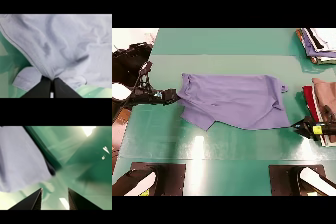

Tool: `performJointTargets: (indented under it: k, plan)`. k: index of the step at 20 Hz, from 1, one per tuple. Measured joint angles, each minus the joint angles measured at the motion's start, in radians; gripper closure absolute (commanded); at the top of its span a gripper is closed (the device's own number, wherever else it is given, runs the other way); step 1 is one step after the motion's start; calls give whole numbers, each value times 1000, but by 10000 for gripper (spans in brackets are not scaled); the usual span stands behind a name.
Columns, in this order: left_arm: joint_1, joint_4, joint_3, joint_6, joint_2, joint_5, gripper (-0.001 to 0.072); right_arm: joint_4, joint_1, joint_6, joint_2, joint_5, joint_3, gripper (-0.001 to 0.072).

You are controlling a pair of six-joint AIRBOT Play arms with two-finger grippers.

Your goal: Fold the shirts.

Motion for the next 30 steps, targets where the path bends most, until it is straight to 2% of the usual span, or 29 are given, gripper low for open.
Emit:
performJointTargets:
  k: [2,4,5,6,12,20,26,30]
  plan:
    - [0,0,2,0,0,0,676,65,44,-18,-43,-34,-3,355]
    - [0,0,3,0,0,-1,676,98,100,-28,-79,-79,16,485]
    - [0,0,3,0,0,-4,676,105,129,-32,-95,-104,31,617]
    - [0,0,4,0,2,-9,677,103,155,-35,-107,-127,45,696]
    - [0,41,105,-7,73,-55,677,119,266,-41,-49,-126,198,696]
    - [0,129,687,-8,248,-129,677,113,291,-42,262,-110,735,696]
    - [0,137,1103,-23,275,-112,678,-85,291,23,389,-124,1107,697]
    - [0,150,1205,-33,279,-74,678,-202,291,82,364,-43,1295,697]
